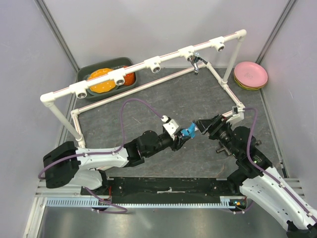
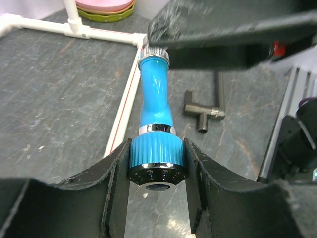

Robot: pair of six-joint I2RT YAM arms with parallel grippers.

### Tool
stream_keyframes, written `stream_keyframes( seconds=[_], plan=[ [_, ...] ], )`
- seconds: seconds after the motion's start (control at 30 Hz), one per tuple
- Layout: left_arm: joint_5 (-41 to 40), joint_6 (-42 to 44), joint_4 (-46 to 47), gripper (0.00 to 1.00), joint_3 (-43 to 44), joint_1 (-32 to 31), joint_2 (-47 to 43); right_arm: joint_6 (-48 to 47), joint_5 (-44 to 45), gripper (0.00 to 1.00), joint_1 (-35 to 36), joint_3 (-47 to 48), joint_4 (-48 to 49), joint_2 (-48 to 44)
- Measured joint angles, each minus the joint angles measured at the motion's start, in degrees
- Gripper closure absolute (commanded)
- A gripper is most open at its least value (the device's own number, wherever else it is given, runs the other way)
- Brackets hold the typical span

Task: Install the water faucets

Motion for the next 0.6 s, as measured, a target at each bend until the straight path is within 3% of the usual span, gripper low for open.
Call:
stream_keyframes(
  seconds=[0.03, 0.07, 0.37, 0.6],
  plan=[
    [0.0, 1.1, -1.7, 0.98, 0.2, 0.0, -0.8, -1.3, 0.2, 0.07, 0.0, 1.0, -1.4, 0.1],
    [0.0, 2.3, -4.0, 0.98, 0.4, 0.1, -1.7, -3.3, 0.4, 0.05, 0.0, 2.5, -3.3, 0.1],
    [4.8, 11.8, -25.9, 0.98, 7.0, 0.9, -10.4, -25.2, 0.0, 0.02, 0.0, 15.7, -16.0, -1.0],
    [14.8, 18.9, -44.8, 0.98, 17.3, 2.0, -12.8, -42.8, -11.6, 0.02, 0.0, 24.5, -24.7, -0.7]
  ],
)
